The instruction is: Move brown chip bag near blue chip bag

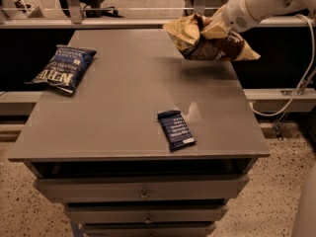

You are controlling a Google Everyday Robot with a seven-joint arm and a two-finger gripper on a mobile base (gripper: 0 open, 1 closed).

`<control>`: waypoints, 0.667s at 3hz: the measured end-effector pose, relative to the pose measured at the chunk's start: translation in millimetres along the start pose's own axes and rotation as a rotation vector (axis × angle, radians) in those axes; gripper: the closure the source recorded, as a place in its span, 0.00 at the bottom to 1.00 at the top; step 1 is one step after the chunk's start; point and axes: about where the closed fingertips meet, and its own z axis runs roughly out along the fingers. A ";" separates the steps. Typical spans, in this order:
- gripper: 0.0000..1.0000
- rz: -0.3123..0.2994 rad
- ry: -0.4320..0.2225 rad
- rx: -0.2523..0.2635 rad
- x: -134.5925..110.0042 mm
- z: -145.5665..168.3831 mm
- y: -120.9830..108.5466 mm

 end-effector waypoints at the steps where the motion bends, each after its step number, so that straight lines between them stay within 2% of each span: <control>1: 1.00 -0.045 -0.034 0.000 -20.3 8.5 5.4; 2: 1.00 -0.161 -0.076 0.030 -66.3 34.0 16.9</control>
Offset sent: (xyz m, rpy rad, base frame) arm 0.0222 0.1401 0.0326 -0.0708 -0.3114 0.1703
